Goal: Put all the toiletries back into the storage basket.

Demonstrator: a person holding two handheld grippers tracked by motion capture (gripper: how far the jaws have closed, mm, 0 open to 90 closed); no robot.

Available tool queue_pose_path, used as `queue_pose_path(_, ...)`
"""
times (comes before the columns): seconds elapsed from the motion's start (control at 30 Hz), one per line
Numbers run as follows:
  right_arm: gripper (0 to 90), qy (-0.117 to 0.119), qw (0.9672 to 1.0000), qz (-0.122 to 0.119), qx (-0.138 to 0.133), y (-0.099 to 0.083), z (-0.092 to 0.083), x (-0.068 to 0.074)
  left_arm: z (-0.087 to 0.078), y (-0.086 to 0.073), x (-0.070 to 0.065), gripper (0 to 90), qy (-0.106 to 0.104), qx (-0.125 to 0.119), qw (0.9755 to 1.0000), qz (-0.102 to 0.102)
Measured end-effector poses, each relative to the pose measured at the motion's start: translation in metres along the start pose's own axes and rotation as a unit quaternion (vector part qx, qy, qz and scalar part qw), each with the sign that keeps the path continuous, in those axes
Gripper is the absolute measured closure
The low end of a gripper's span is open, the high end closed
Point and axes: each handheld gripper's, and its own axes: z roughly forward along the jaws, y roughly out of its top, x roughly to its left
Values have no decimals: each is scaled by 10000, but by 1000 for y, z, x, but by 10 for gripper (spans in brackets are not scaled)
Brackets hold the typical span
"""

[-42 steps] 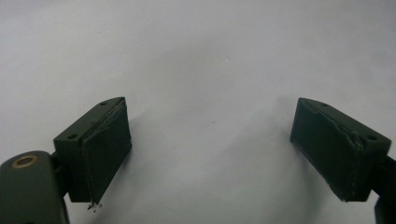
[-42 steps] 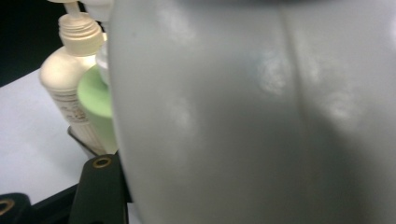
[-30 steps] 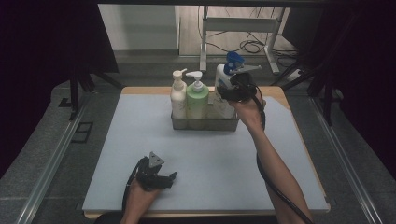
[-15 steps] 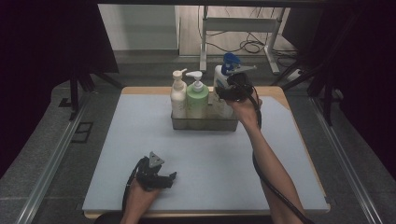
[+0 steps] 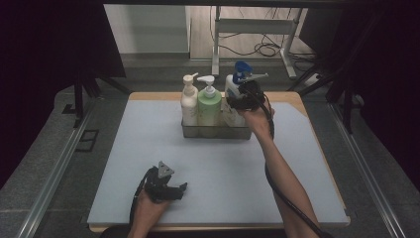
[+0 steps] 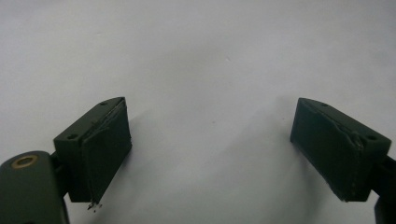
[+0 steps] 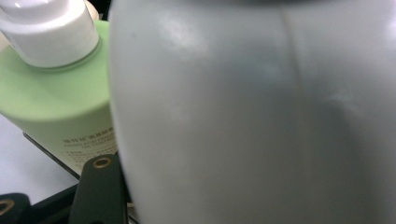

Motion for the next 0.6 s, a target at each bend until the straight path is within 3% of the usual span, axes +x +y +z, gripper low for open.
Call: queue_pose_path(0.6, 382, 52, 9998, 69, 190, -14, 11, 0, 0, 0, 0, 119, 3, 0, 10000, -2)
